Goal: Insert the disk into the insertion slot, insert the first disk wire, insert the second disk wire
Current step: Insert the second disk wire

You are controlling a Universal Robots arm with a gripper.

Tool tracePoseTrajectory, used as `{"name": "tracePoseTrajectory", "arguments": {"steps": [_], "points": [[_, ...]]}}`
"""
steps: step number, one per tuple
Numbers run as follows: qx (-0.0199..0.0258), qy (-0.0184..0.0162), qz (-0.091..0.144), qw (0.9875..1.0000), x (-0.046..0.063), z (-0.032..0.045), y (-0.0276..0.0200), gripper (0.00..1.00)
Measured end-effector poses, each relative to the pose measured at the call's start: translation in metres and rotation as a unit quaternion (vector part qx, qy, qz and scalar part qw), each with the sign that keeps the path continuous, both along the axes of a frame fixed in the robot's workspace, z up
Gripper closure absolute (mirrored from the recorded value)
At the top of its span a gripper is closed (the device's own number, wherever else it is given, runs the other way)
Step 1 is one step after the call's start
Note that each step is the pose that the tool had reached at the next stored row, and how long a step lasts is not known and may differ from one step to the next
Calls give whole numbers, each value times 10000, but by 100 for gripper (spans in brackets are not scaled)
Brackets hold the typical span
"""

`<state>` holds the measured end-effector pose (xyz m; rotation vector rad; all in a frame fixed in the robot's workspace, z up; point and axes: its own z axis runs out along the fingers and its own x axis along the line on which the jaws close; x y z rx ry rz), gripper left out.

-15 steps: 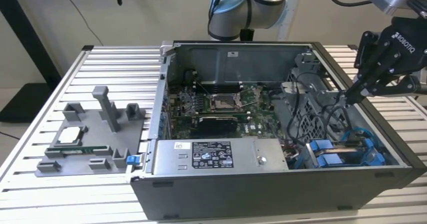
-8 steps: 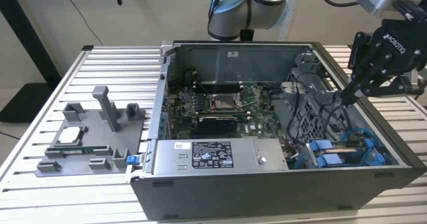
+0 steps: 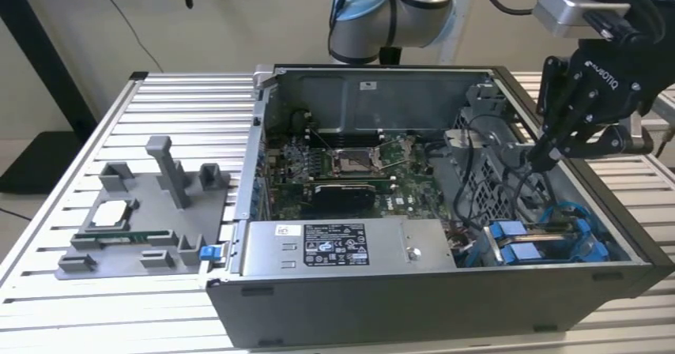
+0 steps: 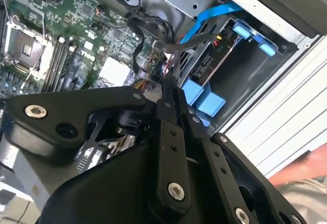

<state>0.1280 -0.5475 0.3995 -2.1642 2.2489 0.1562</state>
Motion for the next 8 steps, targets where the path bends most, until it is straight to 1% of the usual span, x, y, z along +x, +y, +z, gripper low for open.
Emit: {"name": "tracePoseTrajectory", "arguments": {"steps": [6, 7, 8], "points": [[-275, -144, 0, 9995, -106, -3, -3, 100], [-315, -166, 0, 9994, -119, -4, -3, 100], [-346, -191, 0, 9992, -128, -7, -3, 100]]}}
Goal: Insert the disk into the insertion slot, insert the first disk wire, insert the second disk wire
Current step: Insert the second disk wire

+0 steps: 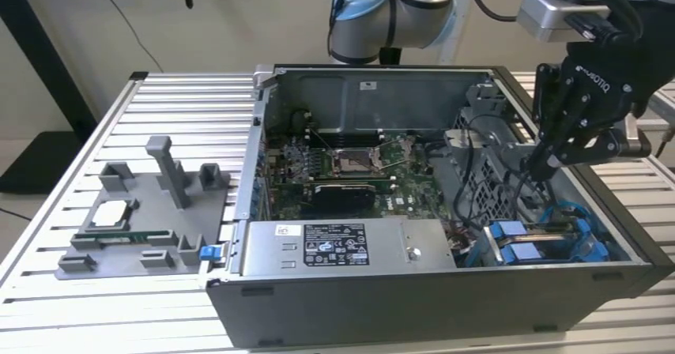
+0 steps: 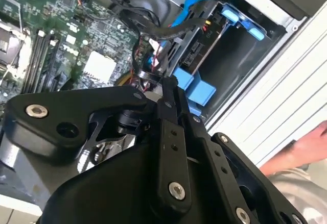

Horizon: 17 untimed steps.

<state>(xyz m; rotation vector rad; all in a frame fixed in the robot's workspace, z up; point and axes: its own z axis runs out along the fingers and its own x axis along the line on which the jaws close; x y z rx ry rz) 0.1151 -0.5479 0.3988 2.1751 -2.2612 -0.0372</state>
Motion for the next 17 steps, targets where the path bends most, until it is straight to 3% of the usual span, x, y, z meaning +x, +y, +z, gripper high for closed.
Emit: {"name": "tracePoseTrajectory", "arguments": {"steps": [2, 4, 17], "points": [[-40, -32, 0, 10000, -10, -12, 0, 100], [-66, -42, 0, 10000, -11, -22, 0, 100], [-89, -51, 0, 9999, -12, -31, 0, 100]]}}
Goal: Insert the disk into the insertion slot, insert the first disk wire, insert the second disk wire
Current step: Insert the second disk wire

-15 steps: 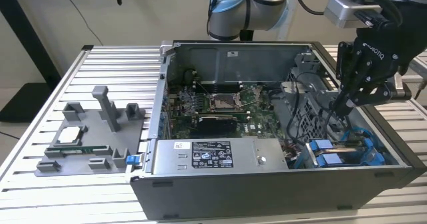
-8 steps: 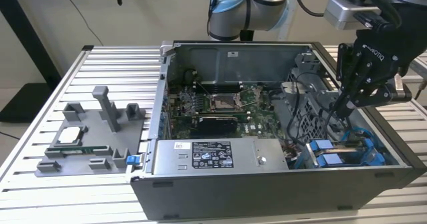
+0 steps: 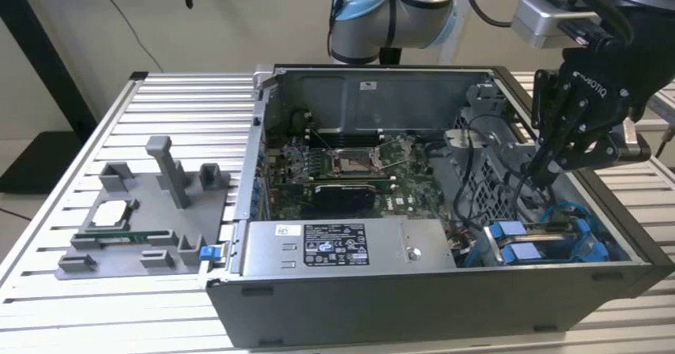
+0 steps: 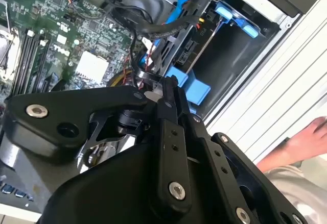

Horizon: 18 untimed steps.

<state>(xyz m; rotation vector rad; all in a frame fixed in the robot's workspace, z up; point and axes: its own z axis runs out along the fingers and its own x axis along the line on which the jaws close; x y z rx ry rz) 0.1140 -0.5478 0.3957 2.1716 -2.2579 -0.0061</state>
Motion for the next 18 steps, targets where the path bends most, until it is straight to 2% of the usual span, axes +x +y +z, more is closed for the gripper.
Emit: {"name": "tracePoseTrajectory", "arguments": {"steps": [2, 6, 9, 13, 18], "points": [[-13, -8, 0, 10000, 0, -10, 0, 100], [-73, -26, 0, 10000, 0, -39, -1, 100], [-117, -57, -1, 9999, -2, -69, 0, 100], [-123, -102, 0, 9999, -1, -134, -4, 100], [-124, -113, -1, 9999, -1, -206, -23, 100]]}}
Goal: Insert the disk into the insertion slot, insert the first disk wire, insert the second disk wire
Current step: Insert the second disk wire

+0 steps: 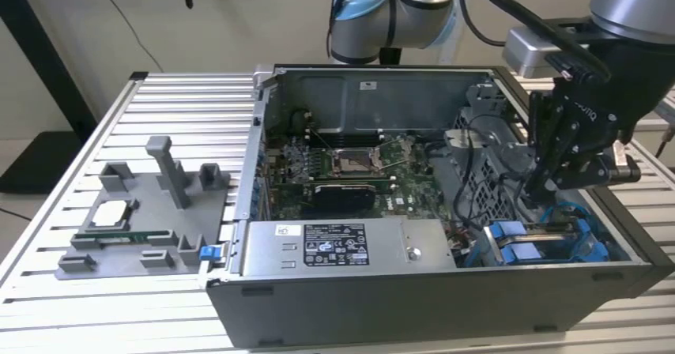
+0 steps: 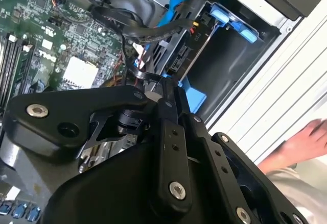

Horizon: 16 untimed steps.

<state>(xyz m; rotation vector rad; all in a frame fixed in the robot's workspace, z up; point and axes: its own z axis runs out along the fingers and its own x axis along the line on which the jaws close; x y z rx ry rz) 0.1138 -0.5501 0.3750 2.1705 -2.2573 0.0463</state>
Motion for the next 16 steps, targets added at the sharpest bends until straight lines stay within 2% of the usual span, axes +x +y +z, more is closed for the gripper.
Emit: {"name": "tracePoseTrajectory", "arguments": {"steps": [16], "points": [[1, 0, 0, 10000, 0, -45, -4, 100]]}}
